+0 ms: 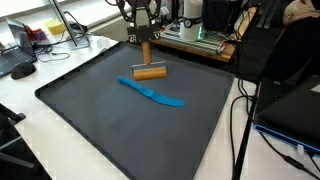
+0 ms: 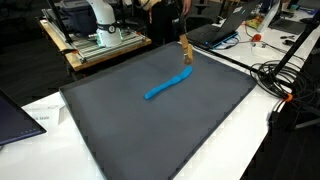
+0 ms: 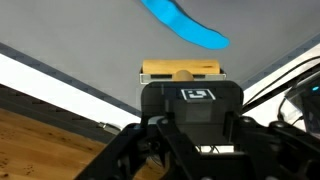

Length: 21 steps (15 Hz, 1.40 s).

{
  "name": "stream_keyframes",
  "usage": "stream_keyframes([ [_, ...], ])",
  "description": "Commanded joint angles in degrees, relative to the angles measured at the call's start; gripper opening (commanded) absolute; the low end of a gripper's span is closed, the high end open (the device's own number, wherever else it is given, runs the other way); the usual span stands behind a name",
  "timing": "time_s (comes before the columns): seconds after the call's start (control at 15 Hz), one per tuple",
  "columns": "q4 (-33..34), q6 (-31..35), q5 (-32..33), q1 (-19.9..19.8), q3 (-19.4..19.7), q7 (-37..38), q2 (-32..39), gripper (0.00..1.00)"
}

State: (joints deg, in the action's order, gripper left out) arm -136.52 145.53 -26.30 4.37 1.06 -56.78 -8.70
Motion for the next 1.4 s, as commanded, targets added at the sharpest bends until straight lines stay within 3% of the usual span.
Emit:
stream_keyframes([
  [0.0,-0.9,0.6,4.8,0.9,-1.4,4.6,-1.5,0.22],
  [0.2,-0.4,1.7,9.4,1.2,-3.3,12.4,-0.9,0.22],
  [0.47,1.3,2.4,18.9,0.6,-6.3,28.9,1.3,0.22],
  [0.53,1.7,2.9,21.0,-2.7,-9.4,33.4,2.1,0.22],
  [0.73,3.9,0.0,28.1,-8.0,-14.3,47.2,4.0,0.22],
  [1.0,8.7,-7.2,35.2,-10.6,-18.0,64.6,7.2,0.22],
  [1.07,10.1,-9.5,36.2,-9.9,-18.5,68.8,8.2,0.22],
  [1.13,11.5,-10.9,37.2,-4.7,-14.9,73.0,9.3,0.22],
  [1.33,15.1,-13.5,40.5,-0.3,-14.8,83.9,12.2,0.22],
])
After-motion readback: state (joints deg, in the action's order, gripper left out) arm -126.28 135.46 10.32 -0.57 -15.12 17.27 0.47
